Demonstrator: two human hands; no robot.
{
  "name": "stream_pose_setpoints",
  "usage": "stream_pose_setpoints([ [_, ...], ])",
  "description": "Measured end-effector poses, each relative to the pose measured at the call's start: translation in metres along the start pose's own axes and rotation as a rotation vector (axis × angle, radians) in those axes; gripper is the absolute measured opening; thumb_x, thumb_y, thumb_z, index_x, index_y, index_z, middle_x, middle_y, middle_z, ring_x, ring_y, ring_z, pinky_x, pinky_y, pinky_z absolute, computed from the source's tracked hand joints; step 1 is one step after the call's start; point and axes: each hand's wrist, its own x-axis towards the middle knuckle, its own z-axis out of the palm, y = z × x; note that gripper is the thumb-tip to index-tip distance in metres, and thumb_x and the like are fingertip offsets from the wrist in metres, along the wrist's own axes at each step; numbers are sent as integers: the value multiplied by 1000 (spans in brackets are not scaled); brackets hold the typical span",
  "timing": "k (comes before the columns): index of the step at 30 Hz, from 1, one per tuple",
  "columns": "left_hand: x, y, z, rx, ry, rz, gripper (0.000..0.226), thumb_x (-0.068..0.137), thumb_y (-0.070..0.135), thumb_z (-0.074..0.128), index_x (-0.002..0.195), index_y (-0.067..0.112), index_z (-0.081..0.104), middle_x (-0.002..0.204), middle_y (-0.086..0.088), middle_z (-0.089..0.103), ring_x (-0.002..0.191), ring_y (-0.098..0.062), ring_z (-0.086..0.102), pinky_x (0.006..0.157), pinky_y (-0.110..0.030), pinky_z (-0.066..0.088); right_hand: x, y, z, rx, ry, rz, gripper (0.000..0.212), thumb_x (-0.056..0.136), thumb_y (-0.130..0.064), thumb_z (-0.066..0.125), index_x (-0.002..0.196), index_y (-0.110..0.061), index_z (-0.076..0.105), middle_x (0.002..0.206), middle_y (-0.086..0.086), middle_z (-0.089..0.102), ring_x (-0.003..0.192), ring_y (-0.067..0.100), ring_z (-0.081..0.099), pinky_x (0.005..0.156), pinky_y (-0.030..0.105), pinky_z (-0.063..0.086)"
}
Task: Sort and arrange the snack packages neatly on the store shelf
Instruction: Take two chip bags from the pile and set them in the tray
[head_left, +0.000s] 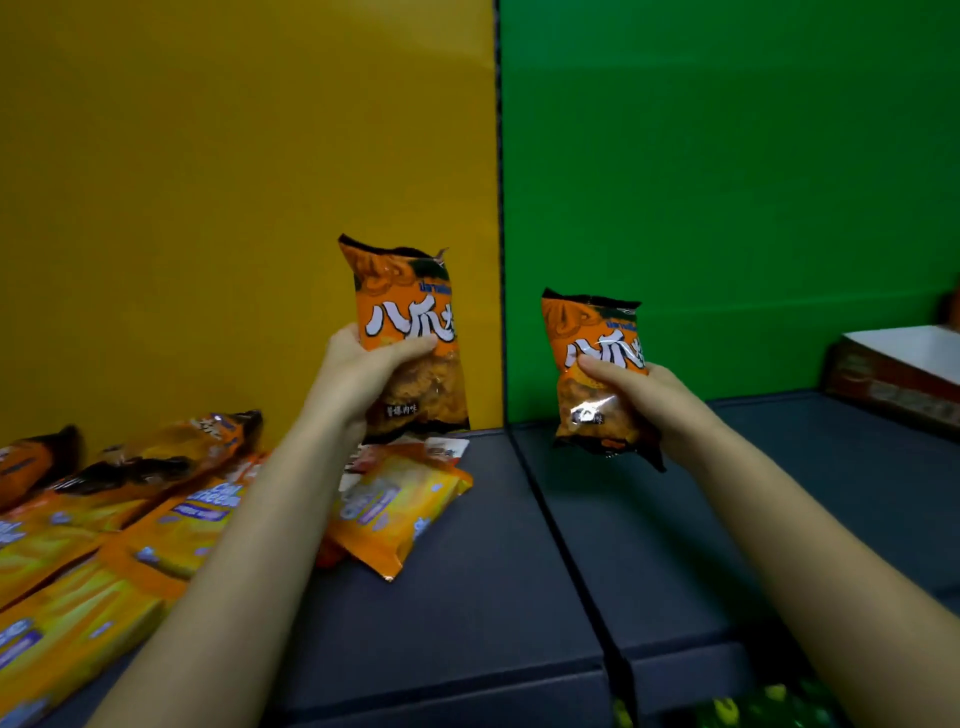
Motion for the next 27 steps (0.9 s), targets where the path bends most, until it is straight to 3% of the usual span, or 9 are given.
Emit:
stream_pose_setpoints([
  [5, -30, -4, 96, -30, -226, -45, 41, 76, 18, 73, 114, 17, 56, 105, -3, 68, 94, -23, 66, 78, -36, 53, -42, 0, -82, 39, 131, -4, 20, 81, -28, 70, 97, -18, 66, 89, 3, 73, 72, 17, 69, 59, 24, 56],
  [11, -76, -10, 235, -134, -432, -121, 24, 78, 15, 72, 98, 21, 60, 97, -4, 70, 83, -21, 67, 71, -32, 54, -105, -6, -227, -47, 342, -31, 36, 79, -29, 72, 112, -18, 63, 101, 7, 72, 84, 23, 70, 64, 28, 55],
  [19, -152, -14, 415, -249, -605, -186, 40, 76, 16, 73, 113, 14, 59, 102, -8, 71, 87, -24, 68, 75, -35, 56, -175, -9, -407, -165, 550, -34, 40, 78, -32, 72, 114, -17, 63, 107, 7, 71, 90, 24, 68, 69, 29, 54],
  [22, -171, -13, 468, -256, -648, -187, 31, 75, 15, 74, 102, 19, 59, 100, -6, 70, 86, -23, 68, 77, -36, 56, -190, -12, -453, -189, 592, -42, 40, 80, -31, 71, 117, -18, 61, 112, 7, 69, 96, 25, 67, 74, 29, 53],
  [27, -173, -9, 541, -256, -664, -163, 28, 74, 17, 75, 95, 24, 56, 104, -7, 70, 92, -27, 68, 84, -42, 55, -194, -11, -522, -229, 629, -11, 18, 78, -36, 71, 88, -29, 57, 110, 6, 67, 98, 27, 65, 85, 38, 52],
])
